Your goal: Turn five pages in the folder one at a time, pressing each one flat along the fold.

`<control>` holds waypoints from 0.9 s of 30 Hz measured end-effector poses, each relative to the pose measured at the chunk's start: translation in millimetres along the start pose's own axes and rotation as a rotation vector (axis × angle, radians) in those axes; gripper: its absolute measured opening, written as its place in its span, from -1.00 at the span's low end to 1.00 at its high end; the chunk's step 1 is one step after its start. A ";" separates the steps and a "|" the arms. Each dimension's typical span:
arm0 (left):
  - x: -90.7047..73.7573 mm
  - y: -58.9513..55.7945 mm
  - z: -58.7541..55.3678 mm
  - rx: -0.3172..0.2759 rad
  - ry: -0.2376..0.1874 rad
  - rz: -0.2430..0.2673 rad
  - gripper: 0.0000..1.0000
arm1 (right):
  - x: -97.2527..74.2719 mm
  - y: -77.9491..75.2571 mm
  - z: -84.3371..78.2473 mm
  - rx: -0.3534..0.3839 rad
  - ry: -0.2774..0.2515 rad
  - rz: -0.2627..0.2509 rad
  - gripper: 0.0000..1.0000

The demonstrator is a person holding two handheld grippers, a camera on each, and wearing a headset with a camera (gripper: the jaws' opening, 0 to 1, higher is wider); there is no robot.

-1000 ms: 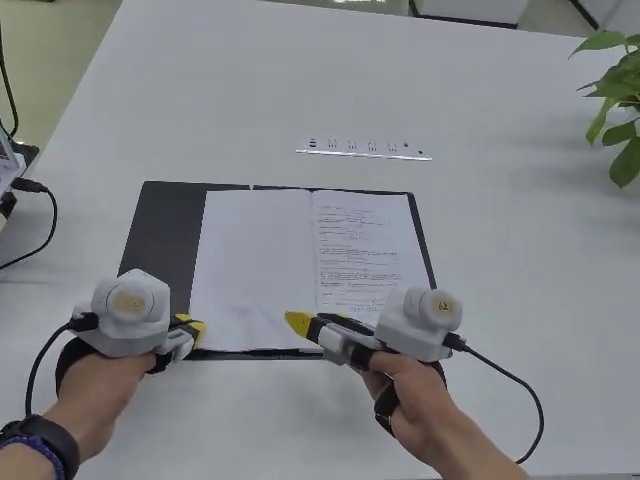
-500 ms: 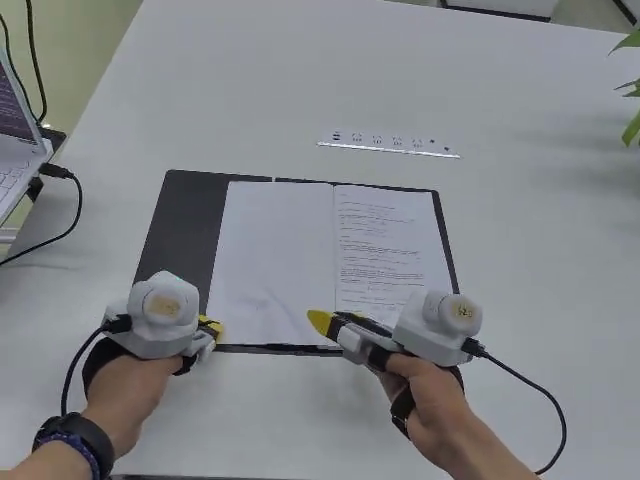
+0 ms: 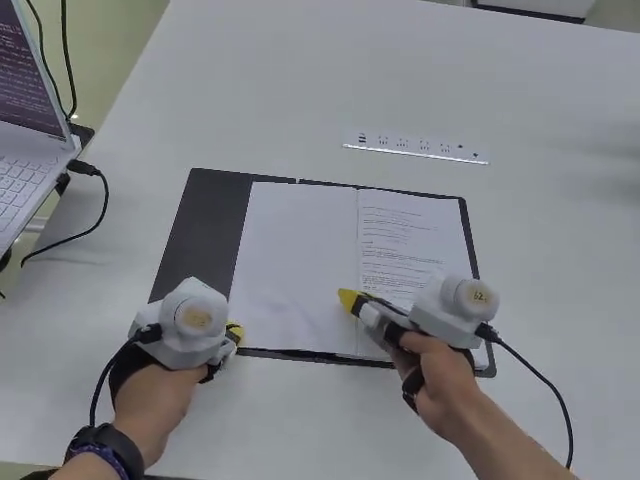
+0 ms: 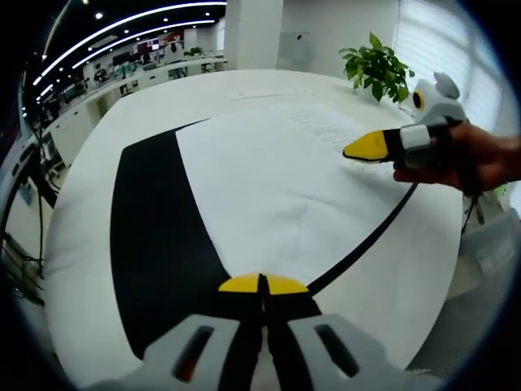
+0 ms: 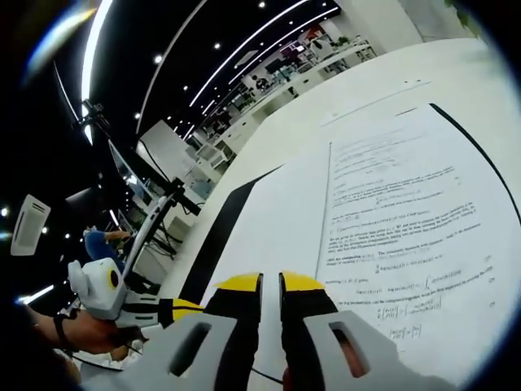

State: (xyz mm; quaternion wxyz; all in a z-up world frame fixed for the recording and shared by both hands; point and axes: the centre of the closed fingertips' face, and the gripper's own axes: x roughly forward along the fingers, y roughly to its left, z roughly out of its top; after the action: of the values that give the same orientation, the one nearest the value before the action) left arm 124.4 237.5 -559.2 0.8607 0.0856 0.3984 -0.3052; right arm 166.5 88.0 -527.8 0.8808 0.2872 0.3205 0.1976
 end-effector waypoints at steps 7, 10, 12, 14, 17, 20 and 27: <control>-0.3 0.1 -0.2 -0.010 0.002 -0.002 -1.00 | 12.7 -12.5 13.4 0.041 -0.029 -0.028 -0.97; -0.6 0.0 -0.5 -0.002 0.001 0.000 -1.00 | 18.6 -14.7 16.5 0.049 -0.034 -0.034 -1.00; -0.7 0.7 -0.5 -0.010 -0.002 -0.001 -1.00 | 22.3 -19.8 16.2 0.067 -0.028 -0.063 -1.00; -1.1 0.9 -0.6 -0.023 -0.006 -0.001 -1.00 | 26.5 -24.4 17.7 0.077 -0.033 -0.073 -1.00; -0.9 1.0 -0.6 -0.033 -0.009 0.002 -1.00 | 30.3 -26.7 21.1 0.106 -0.047 -0.068 -1.00; -0.9 1.2 -0.6 -0.038 -0.009 0.004 -1.00 | 34.7 -27.3 27.3 0.101 -0.061 -0.067 -1.00; -0.5 1.5 -0.2 -0.045 -0.011 0.002 -1.00 | 48.1 -32.4 43.1 0.167 -0.112 -0.056 -1.00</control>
State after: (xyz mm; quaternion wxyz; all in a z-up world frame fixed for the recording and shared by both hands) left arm 124.9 239.0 -559.1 0.8649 0.0649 0.4005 -0.2956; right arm 235.5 72.8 -542.8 0.8755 0.3611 0.2941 0.1293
